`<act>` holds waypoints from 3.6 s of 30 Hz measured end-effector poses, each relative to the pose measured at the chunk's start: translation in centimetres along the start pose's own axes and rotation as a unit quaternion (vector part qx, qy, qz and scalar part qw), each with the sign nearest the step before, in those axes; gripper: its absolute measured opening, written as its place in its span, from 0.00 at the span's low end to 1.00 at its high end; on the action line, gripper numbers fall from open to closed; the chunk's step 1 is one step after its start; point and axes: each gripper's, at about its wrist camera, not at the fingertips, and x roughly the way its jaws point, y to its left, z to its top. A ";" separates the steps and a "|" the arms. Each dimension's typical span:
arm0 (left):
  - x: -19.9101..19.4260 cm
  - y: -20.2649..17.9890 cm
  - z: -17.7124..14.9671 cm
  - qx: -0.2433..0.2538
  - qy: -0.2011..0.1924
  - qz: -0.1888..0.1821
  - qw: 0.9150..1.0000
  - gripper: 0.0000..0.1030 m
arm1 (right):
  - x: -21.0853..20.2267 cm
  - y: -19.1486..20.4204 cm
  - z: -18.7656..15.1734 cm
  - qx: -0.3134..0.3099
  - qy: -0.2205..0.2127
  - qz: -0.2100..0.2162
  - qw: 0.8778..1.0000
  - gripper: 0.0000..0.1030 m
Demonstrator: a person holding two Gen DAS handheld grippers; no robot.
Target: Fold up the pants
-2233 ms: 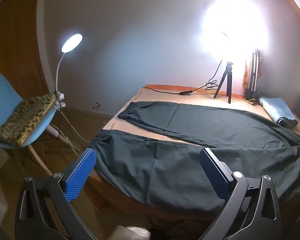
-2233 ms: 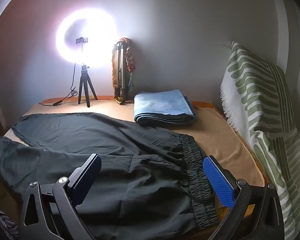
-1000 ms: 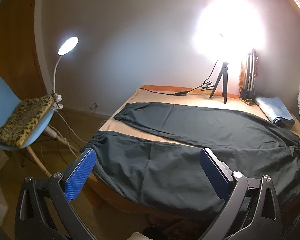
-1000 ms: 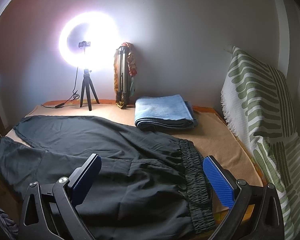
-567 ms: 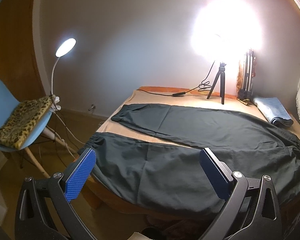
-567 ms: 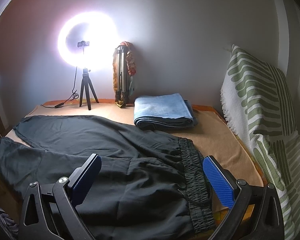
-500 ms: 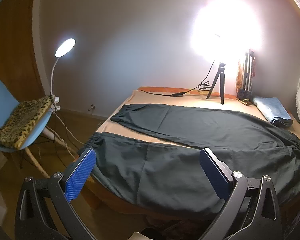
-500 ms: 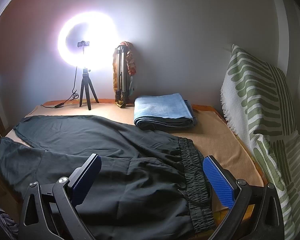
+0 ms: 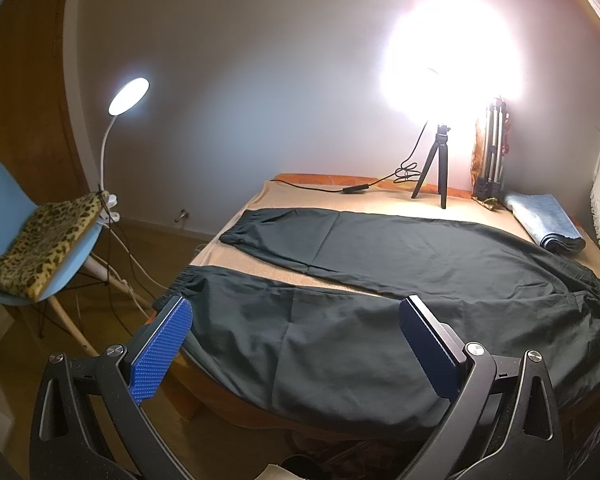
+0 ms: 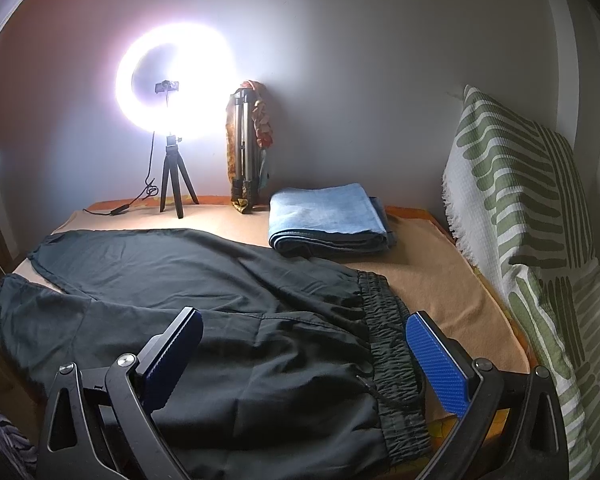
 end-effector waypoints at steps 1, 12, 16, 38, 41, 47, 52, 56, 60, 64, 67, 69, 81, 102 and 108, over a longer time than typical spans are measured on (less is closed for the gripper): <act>0.0 -0.1 0.0 0.001 0.000 0.000 1.000 1.00 | 0.0 0.0 0.0 0.000 0.000 0.000 1.000 1.00; 0.1 -0.4 0.1 0.002 0.000 0.000 1.000 1.00 | 0.0 0.0 -0.1 -0.003 0.001 0.001 1.000 1.00; 0.1 -0.4 0.1 0.001 0.000 0.000 1.000 1.00 | 0.1 0.1 -0.2 -0.004 0.003 0.004 1.000 1.00; 2.6 5.0 -1.5 -0.038 0.031 -0.008 0.999 0.97 | 0.6 3.2 -2.0 -0.107 0.004 0.079 0.991 1.00; 3.4 6.1 -2.0 -0.041 0.047 -0.002 0.998 0.92 | 0.6 4.6 -3.0 -0.153 0.011 0.115 0.982 1.00; 4.7 8.6 -3.2 -0.077 0.073 -0.006 0.994 0.85 | 0.4 7.8 -6.0 -0.232 0.046 0.184 0.954 0.96; 5.5 9.8 -4.4 -0.090 0.088 -0.007 0.992 0.81 | 0.8 10.4 -9.1 -0.286 0.089 0.231 0.926 0.88; 5.9 10.4 -5.0 -0.098 0.096 -0.012 0.990 0.79 | 1.6 12.7 -11.8 -0.341 0.112 0.240 0.902 0.80; 6.2 10.7 -5.6 -0.099 0.102 -0.016 0.990 0.78 | 1.9 14.4 -14.1 -0.387 0.117 0.224 0.887 0.79; 6.8 11.5 -6.3 -0.108 0.113 -0.016 0.988 0.78 | 2.5 15.3 -15.4 -0.425 0.106 0.193 0.878 0.79; 7.4 12.3 -6.8 -0.117 0.121 -0.010 0.986 0.78 | 3.2 15.7 -16.1 -0.443 0.103 0.171 0.874 0.77; 7.6 12.8 -7.2 -0.121 0.124 -0.006 0.985 0.78 | 3.6 16.2 -16.6 -0.456 0.099 0.160 0.870 0.74; 10.5 15.6 -7.9 -0.152 0.140 0.002 0.978 0.78 | 3.3 16.7 -14.9 -0.446 0.103 0.175 0.872 0.34; 13.0 16.2 -7.2 -0.160 0.149 -0.004 0.976 0.78 | 3.1 14.8 -3.7 -0.325 0.090 0.240 0.910 0.01; 14.1 17.3 -6.9 -0.166 0.149 -0.001 0.975 0.78 | 5.8 15.6 0.9 -0.307 0.054 0.204 0.928 0.01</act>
